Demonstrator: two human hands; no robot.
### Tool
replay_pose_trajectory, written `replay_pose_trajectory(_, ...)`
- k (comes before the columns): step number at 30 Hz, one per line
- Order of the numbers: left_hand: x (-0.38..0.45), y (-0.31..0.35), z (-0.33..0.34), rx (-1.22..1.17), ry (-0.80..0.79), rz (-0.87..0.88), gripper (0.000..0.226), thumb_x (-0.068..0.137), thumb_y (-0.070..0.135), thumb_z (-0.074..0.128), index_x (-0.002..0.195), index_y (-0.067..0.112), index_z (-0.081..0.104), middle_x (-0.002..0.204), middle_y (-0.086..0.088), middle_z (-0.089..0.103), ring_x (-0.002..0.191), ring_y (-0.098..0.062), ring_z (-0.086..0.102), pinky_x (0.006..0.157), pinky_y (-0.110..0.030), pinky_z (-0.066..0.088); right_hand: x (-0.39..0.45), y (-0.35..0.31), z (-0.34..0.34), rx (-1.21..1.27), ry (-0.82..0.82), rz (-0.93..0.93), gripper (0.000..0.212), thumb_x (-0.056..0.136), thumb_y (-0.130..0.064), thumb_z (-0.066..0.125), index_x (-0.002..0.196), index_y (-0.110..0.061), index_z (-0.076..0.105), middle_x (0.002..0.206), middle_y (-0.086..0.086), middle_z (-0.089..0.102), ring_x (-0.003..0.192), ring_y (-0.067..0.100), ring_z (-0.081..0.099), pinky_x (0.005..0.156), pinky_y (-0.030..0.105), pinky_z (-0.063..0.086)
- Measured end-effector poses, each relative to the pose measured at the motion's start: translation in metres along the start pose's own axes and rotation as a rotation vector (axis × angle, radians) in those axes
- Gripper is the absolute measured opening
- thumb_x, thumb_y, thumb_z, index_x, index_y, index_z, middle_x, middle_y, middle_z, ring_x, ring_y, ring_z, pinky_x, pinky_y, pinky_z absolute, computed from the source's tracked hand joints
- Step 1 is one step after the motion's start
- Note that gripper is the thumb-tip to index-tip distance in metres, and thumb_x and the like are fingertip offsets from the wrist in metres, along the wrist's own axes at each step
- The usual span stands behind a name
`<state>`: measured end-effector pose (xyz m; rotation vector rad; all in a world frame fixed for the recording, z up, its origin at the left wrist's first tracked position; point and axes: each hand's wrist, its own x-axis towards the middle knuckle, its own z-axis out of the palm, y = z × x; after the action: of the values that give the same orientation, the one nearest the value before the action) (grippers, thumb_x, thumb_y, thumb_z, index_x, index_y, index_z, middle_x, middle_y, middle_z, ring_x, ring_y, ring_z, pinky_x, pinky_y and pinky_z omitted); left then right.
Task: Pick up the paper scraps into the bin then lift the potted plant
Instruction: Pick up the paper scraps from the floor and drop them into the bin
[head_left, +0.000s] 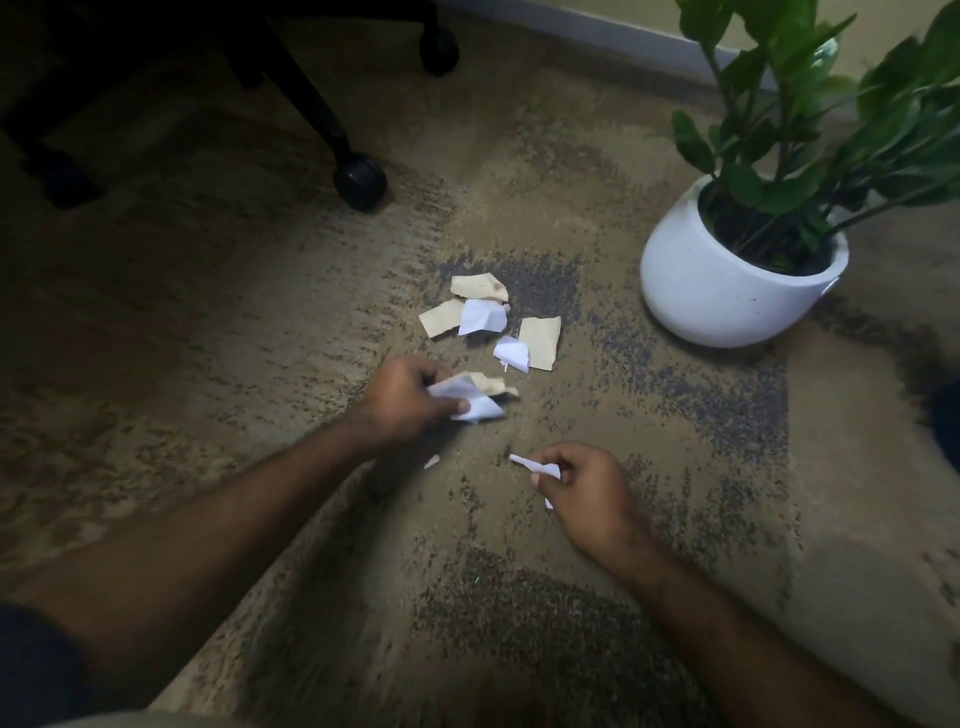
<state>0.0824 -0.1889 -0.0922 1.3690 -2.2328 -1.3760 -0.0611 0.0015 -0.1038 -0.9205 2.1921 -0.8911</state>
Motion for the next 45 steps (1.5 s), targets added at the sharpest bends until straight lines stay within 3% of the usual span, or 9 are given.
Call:
replay_pose_trajectory(5,-0.004,-0.007,-0.038,-0.354,0.199,-0.142,0.015,0.069,0.016,0.084,0.078,0.015,0.073,0.075,-0.011,0.073,0.056,-0.015,0.06,0.054,-0.026,0.046,0.009,-0.031,0.02,0.021,-0.163,-0.063,0.021,0.078,-0.017,0.07,0.066,-0.034,0.066,0.056,-0.01,0.063,0.058,0.014,0.063,0.06,0.032,0.052)
replay_pose_trajectory(9,-0.009,-0.007,-0.052,-0.51,0.24,-0.155,0.024,0.072,0.01,0.082,0.093,0.006,0.072,0.086,-0.02,0.071,0.066,-0.022,0.06,0.054,-0.024,0.046,0.02,-0.059,0.043,-0.012,-0.317,-0.168,0.035,0.081,-0.009,0.07,0.115,-0.018,0.07,0.105,0.0,0.074,0.083,0.009,0.065,0.074,0.017,0.048)
replay_pose_trajectory(12,-0.011,-0.007,-0.05,-0.523,0.231,-0.155,0.02,0.072,0.009,0.081,0.09,0.006,0.073,0.085,-0.02,0.07,0.067,-0.022,0.058,0.057,-0.027,0.044,0.024,-0.072,0.056,-0.251,-0.409,-0.261,0.041,0.084,-0.007,0.065,0.124,-0.014,0.064,0.123,0.005,0.067,0.107,0.018,0.063,0.092,0.018,0.044)
replay_pose_trajectory(18,-0.011,-0.017,-0.041,-0.554,0.207,-0.17,0.017,0.071,0.009,0.082,0.086,0.007,0.074,0.078,-0.016,0.07,0.063,-0.019,0.057,0.059,-0.028,0.043,0.008,-0.082,0.065,-0.584,-0.342,-0.398,0.021,0.087,-0.011,0.058,0.104,-0.007,0.069,0.108,0.015,0.063,0.098,0.033,0.06,0.084,0.036,0.05)
replay_pose_trajectory(26,-0.014,-0.006,-0.033,-0.622,0.217,-0.204,0.016,0.072,0.01,0.081,0.087,0.01,0.075,0.079,-0.011,0.074,0.065,-0.019,0.062,0.062,-0.03,0.048,0.021,-0.073,0.033,-0.365,-0.415,-0.178,0.019,0.092,-0.012,0.06,0.105,-0.004,0.071,0.112,0.013,0.068,0.105,0.025,0.063,0.087,0.022,0.045)
replay_pose_trajectory(31,-0.018,0.027,-0.031,-0.642,0.176,-0.217,0.014,0.076,0.016,0.079,0.087,0.014,0.072,0.094,-0.008,0.074,0.072,-0.019,0.066,0.065,-0.033,0.054,0.028,-0.077,-0.039,-0.208,-0.287,-0.167,0.011,0.087,-0.007,0.062,0.079,-0.007,0.071,0.059,-0.015,0.062,0.042,-0.011,0.054,0.046,0.006,0.038)
replay_pose_trajectory(37,-0.013,0.096,-0.016,-0.294,0.102,0.04,0.018,0.071,0.019,0.084,0.086,0.011,0.077,0.068,-0.004,0.073,0.053,-0.008,0.062,0.053,-0.024,0.048,0.032,-0.091,-0.176,-0.304,-0.319,-0.25,0.013,0.083,-0.01,0.068,0.075,-0.02,0.068,0.074,0.007,0.076,0.047,0.015,0.065,0.05,0.022,0.05)
replay_pose_trajectory(41,-0.004,0.172,-0.004,-0.153,-0.013,0.231,0.012,0.067,0.026,0.086,0.072,0.021,0.076,0.062,0.001,0.073,0.05,-0.005,0.061,0.044,-0.019,0.043,0.018,-0.077,-0.251,-0.251,-0.191,-0.224,0.003,0.081,-0.011,0.074,0.081,-0.01,0.072,0.06,-0.01,0.07,0.049,0.0,0.059,0.051,0.018,0.045)
replay_pose_trajectory(45,0.0,0.248,0.016,-0.124,-0.038,0.36,0.013,0.065,0.023,0.087,0.066,0.024,0.074,0.052,0.004,0.068,0.042,-0.002,0.052,0.043,-0.02,0.038,0.004,-0.06,-0.302,-0.078,-0.044,-0.207,0.006,0.08,-0.008,0.075,0.085,-0.004,0.073,0.063,0.001,0.068,0.05,0.004,0.055,0.049,0.019,0.045)
